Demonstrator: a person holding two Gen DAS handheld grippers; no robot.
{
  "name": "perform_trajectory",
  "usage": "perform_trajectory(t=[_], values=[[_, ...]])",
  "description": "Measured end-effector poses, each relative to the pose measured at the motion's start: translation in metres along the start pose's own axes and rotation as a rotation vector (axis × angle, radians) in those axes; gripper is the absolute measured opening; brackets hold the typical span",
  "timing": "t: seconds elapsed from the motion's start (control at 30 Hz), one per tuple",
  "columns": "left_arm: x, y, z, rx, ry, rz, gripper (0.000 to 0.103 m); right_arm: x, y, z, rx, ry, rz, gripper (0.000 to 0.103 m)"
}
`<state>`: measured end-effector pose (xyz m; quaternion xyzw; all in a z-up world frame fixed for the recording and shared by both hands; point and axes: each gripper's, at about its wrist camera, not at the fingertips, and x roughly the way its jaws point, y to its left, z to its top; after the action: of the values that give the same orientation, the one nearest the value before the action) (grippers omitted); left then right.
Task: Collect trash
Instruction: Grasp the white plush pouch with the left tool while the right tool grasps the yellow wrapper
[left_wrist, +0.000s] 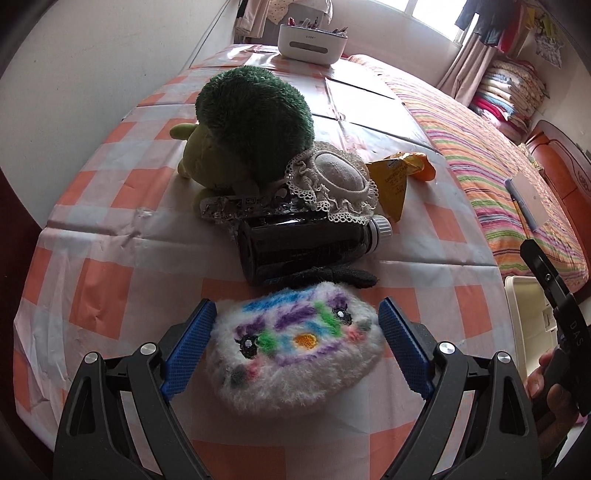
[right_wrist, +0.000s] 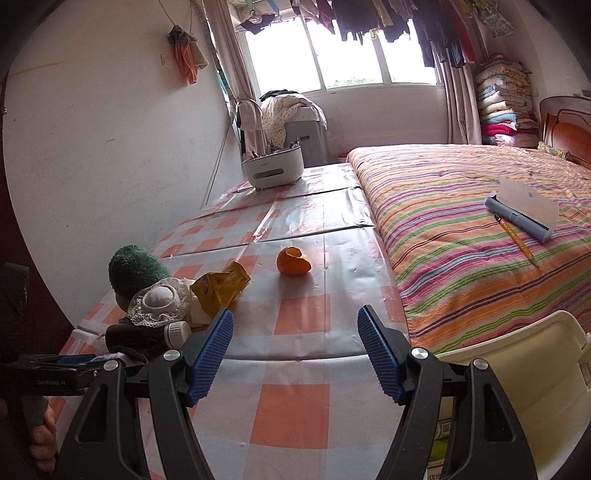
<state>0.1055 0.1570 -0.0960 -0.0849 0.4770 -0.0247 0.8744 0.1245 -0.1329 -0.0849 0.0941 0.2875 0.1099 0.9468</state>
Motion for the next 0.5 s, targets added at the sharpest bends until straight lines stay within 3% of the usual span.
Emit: perform_trajectory(t=[0.3,0.5], values=[[0.004,0.000,0.000,0.001,-0.008,0.004,0.088,0.040,0.030,0.016,-0.051,0.050,0.088,0.068],[0.004,0.000,-0.001,0.001,-0.026,0.001,0.080,0.078,0.042,0.024,-0.024,0.132,0.145,0.068]])
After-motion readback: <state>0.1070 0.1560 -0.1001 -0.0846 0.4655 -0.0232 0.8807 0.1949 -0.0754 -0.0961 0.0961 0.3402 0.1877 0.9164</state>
